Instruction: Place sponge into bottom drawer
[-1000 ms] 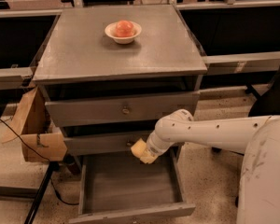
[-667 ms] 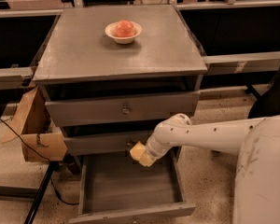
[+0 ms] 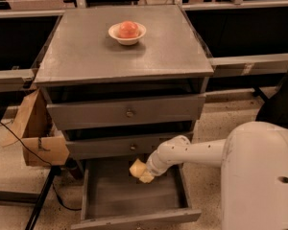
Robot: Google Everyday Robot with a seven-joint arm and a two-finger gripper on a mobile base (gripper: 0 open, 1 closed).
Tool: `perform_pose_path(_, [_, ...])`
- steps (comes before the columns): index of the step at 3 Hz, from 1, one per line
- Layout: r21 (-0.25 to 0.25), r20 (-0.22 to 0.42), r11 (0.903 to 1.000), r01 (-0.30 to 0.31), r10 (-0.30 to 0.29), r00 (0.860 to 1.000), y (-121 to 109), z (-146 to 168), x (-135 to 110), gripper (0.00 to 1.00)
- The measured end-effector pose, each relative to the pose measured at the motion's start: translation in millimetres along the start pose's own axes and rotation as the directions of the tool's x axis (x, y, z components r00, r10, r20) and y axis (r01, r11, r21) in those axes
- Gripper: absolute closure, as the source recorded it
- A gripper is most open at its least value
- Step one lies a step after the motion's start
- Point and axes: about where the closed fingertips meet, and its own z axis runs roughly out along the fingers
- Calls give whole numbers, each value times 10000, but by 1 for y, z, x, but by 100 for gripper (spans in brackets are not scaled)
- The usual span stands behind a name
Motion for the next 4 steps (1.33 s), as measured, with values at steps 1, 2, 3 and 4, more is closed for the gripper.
perform_pose_path(1, [-385, 642, 9988, 287, -262, 9976, -2, 83, 23, 99])
perform_pose_path(2, [-649, 1119, 9976, 236, -162, 9936, -5, 141, 39, 75])
perform_pose_path(3, [-899, 1352, 9955, 299, -175, 9907, 0, 179, 47, 52])
perform_pose_path(4, [-881, 1524, 9954, 375, -238, 9880, 4, 195, 50, 30])
